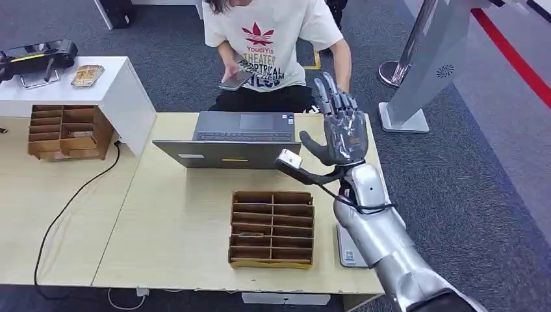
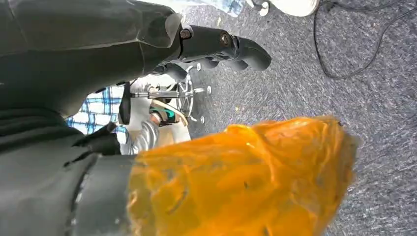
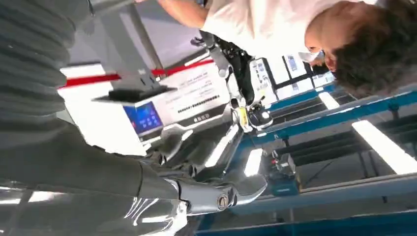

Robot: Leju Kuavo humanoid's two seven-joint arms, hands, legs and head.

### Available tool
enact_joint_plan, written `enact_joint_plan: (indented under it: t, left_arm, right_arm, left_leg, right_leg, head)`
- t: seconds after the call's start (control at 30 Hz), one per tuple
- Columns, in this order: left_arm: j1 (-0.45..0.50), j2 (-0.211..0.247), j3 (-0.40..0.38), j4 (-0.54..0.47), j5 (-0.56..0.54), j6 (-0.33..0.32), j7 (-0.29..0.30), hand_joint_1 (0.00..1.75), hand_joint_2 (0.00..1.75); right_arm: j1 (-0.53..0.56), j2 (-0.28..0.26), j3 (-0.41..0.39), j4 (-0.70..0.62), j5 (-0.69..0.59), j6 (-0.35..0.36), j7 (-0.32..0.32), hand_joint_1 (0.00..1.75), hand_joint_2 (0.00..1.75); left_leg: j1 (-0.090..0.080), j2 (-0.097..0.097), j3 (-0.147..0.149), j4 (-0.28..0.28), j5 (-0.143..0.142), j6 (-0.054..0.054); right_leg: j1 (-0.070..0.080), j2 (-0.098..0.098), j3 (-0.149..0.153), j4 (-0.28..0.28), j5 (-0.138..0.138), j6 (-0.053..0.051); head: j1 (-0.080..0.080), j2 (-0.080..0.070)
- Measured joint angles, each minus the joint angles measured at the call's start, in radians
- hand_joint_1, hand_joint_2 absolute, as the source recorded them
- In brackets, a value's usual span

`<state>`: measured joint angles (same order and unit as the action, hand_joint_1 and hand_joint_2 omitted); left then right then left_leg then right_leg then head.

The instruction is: Pass the card to the sensor for recognition and then transmit it.

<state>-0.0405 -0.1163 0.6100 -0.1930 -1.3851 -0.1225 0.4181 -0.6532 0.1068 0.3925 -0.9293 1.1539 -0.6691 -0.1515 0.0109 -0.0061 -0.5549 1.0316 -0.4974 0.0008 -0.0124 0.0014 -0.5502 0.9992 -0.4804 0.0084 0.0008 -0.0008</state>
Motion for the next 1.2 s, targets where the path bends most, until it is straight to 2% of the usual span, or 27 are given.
enact_joint_plan:
  t: [0.27,0.4,0.67,0.83,1.0,1.2]
  left_arm:
    - [0.0,-0.005,0.02,0.0,0.004,0.006,0.002,0.0,0.0]
    - [0.001,-0.01,0.035,0.0,0.013,0.009,0.005,0.0,0.0]
    - [0.001,-0.024,0.079,0.0,0.04,0.026,0.02,0.0,0.0]
    - [0.001,-0.034,0.108,0.0,0.064,0.031,0.031,0.0,0.0]
    - [0.002,-0.043,0.138,0.0,0.082,0.039,0.039,0.0,0.0]
    - [0.002,-0.05,0.161,0.0,0.094,0.041,0.041,0.0,0.0]
  right_arm:
    - [0.104,0.018,-0.049,-0.141,-0.101,0.0,-0.066,0.0,0.0]
    - [0.159,0.034,-0.076,-0.222,-0.249,0.0,-0.098,0.0,0.0]
    - [0.286,0.053,-0.077,-0.397,-0.626,0.037,-0.089,0.0,0.0]
    - [0.347,0.059,-0.078,-0.464,-0.762,0.084,-0.05,0.0,0.0]
    - [0.419,0.059,-0.078,-0.552,-0.856,0.066,-0.076,0.0,0.0]
    - [0.502,0.057,-0.078,-0.675,-0.879,0.04,-0.104,0.0,0.0]
  left_leg:
    - [0.0,0.0,0.0,0.0,0.0,0.0]
    - [0.0,0.0,0.0,0.0,0.0,0.0]
    - [0.0,0.0,-0.001,0.0,0.0,0.0]
    - [0.0,0.0,-0.001,0.0,0.0,0.0]
    - [0.0,0.0,-0.001,0.0,0.0,0.0]
    - [0.0,0.0,-0.001,0.0,0.0,0.0]
  right_leg:
    - [0.0,0.0,0.0,0.0,0.0,0.0]
    - [0.0,0.0,0.0,0.0,0.0,0.0]
    - [0.0,0.0,-0.001,0.0,0.0,0.0]
    - [0.0,0.0,-0.001,0.0,0.0,0.0]
    - [0.0,0.0,-0.001,0.0,0.0,0.0]
    - [0.0,0.0,-0.002,0.0,0.0,0.0]
  head:
    - [0.0,0.0]
    - [0.0,0.0]
    - [0.0,0.0]
    - [0.0,0.0]
    - [0.0,0.0]
    - [0.0,0.0]
